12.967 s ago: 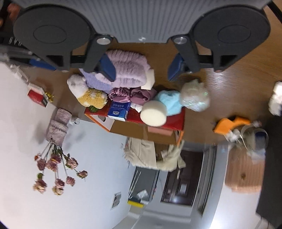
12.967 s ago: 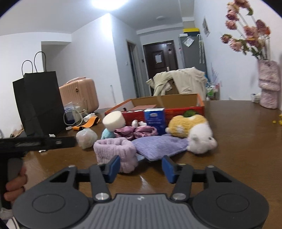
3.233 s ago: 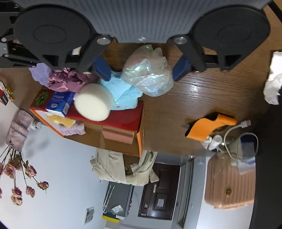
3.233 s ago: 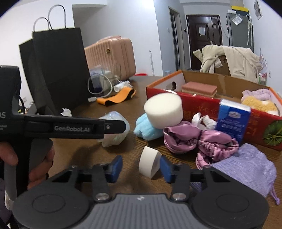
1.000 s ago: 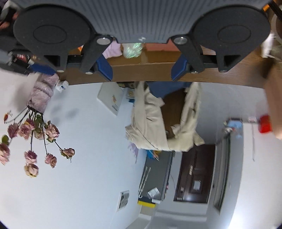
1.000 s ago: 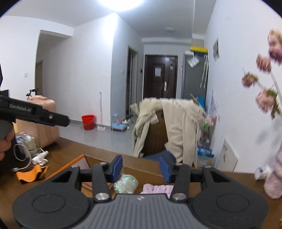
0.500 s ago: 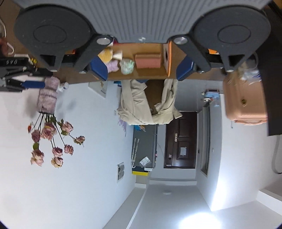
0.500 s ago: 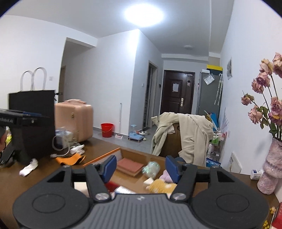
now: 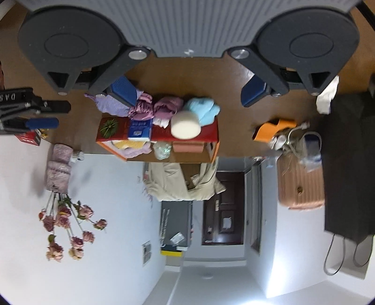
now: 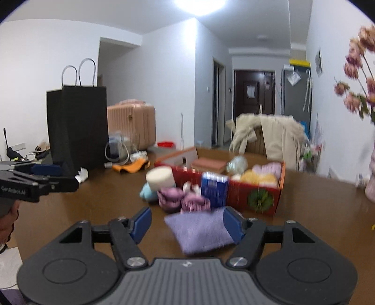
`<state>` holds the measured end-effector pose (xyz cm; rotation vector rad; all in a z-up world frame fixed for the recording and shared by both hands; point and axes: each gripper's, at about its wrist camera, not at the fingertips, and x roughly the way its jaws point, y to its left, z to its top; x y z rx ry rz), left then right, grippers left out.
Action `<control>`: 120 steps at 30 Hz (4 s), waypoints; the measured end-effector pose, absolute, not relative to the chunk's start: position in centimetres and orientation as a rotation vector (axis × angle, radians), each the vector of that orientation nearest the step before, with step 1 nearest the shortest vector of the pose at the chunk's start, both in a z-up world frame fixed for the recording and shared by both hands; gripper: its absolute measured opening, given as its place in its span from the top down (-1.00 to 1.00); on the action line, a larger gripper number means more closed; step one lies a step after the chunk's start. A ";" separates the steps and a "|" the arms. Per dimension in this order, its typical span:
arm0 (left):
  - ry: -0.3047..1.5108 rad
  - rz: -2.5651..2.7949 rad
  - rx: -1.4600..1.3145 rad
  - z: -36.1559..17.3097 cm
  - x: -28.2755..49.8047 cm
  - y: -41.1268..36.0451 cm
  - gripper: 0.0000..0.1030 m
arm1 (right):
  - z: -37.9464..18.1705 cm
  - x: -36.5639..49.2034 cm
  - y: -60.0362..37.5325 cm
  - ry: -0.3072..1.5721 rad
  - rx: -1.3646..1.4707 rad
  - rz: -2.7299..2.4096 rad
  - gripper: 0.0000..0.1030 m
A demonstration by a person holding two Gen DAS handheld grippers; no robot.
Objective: Organize soft objects
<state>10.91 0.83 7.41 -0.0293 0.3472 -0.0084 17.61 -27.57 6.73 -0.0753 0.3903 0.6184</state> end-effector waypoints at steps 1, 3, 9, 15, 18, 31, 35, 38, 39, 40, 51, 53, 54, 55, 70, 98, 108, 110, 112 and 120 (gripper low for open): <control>0.350 -0.010 -0.034 7.2 11.0 0.9 -0.89 | 6.4 17.6 -27.7 0.397 -0.066 0.617 -0.30; 0.351 -0.010 -0.036 7.1 11.4 0.9 -0.89 | 6.2 17.7 -27.9 0.404 -0.052 0.613 -0.30; 0.370 -0.026 -0.043 7.2 14.6 0.5 -0.88 | 6.3 20.3 -28.3 0.423 -0.017 0.580 -0.30; 0.417 -0.049 -0.046 6.9 20.1 0.5 -0.88 | 6.1 23.9 -27.2 0.462 -0.009 0.577 -0.30; 0.439 -0.058 -0.055 6.6 23.1 0.8 -0.88 | 6.1 26.2 -26.7 0.480 -0.003 0.565 -0.29; 0.565 -0.157 -0.018 3.6 32.6 2.6 -0.14 | 6.1 35.0 -20.0 0.496 -0.014 0.635 0.29; 0.553 -0.189 -0.106 3.2 32.6 4.2 -0.06 | 4.9 36.1 -15.7 0.519 -0.095 0.667 0.37; 0.525 -0.148 -0.173 3.7 32.1 6.1 -0.06 | 3.8 36.4 -13.2 0.534 -0.158 0.628 0.53; 0.525 -0.137 -0.193 3.7 32.1 6.6 -0.06 | 3.4 36.7 -12.7 0.554 -0.159 0.616 0.54; 0.529 -0.120 -0.206 3.7 32.0 7.1 -0.06 | 3.0 37.1 -12.4 0.569 -0.156 0.608 0.55; 0.488 -0.130 -0.225 5.7 28.9 7.3 -0.08 | 4.8 34.2 -13.0 0.519 -0.147 0.579 0.85; 0.479 -0.142 -0.223 6.0 27.5 6.4 -0.08 | 6.1 32.6 -13.9 0.478 -0.131 0.586 0.85; 0.476 -0.147 -0.224 6.2 26.7 6.0 -0.08 | 6.8 31.5 -14.5 0.458 -0.123 0.590 0.85; 0.474 -0.153 -0.227 6.3 25.8 5.5 -0.08 | 7.4 30.6 -15.0 0.443 -0.116 0.594 0.85; 0.423 -0.166 -0.168 8.7 17.2 0.3 -0.09 | 10.0 20.1 -23.2 0.350 -0.039 0.580 0.85; 0.656 -0.185 0.017 6.7 47.5 5.1 -0.12 | 8.8 51.9 -16.9 0.643 0.028 0.728 0.85; 0.627 -0.184 0.027 6.7 47.5 5.8 -0.30 | 6.4 55.3 -16.5 0.677 0.005 0.618 0.62; 0.612 -0.167 0.019 7.6 46.8 5.9 -0.30 | 7.7 54.3 -17.1 0.643 -0.007 0.609 0.62; 0.589 -0.150 0.012 8.9 45.7 6.0 -0.30 | 9.5 52.9 -17.9 0.600 -0.014 0.608 0.58; 0.438 -0.115 -0.009 15.4 36.5 6.0 -0.39 | 16.8 43.5 -21.8 0.418 -0.053 0.622 0.35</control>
